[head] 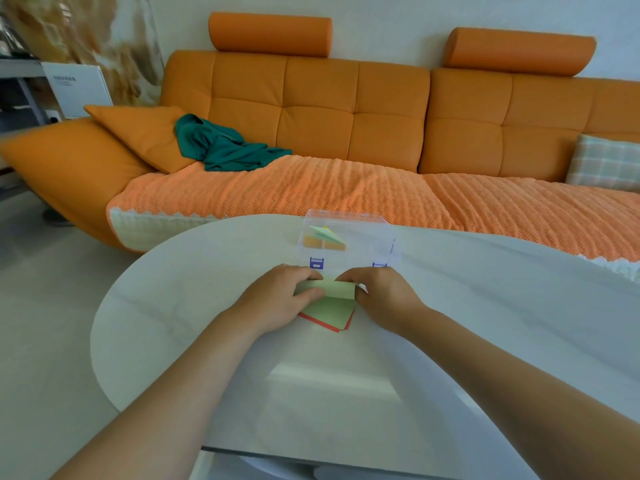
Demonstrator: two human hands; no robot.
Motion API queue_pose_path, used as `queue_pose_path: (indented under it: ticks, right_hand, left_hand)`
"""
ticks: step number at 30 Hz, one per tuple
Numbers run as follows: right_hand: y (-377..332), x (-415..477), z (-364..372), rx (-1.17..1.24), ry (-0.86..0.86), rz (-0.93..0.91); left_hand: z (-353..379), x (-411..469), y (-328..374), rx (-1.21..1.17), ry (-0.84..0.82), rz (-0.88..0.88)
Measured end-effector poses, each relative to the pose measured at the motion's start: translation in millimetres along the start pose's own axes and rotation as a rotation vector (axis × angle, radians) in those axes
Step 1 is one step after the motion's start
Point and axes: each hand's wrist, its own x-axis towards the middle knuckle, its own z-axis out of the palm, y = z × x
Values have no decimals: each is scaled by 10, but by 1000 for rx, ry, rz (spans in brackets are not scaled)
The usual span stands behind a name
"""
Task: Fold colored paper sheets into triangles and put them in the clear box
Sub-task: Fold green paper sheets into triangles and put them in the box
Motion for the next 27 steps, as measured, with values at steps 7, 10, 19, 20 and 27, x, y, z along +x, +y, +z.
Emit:
queue_pose_path:
  ticks: [7, 10, 19, 20, 27]
  right_hand:
    - [95, -166, -173, -327, 381, -234]
    - [222, -348, -301, -387, 369, -219]
    - [626, -1000, -691, -39, -81, -13]
    - [657, -1005, -725, 98, -65, 65]
    - [921, -872, -679, -141, -31, 211]
  left_hand:
    - [105, -20, 385, 29, 52, 204]
    - [232, -14, 614, 27, 111, 250]
    - [594, -34, 963, 44, -99, 288]
    - [610, -29, 983, 46, -99, 293]
    - [699, 5, 1117, -23, -130, 324]
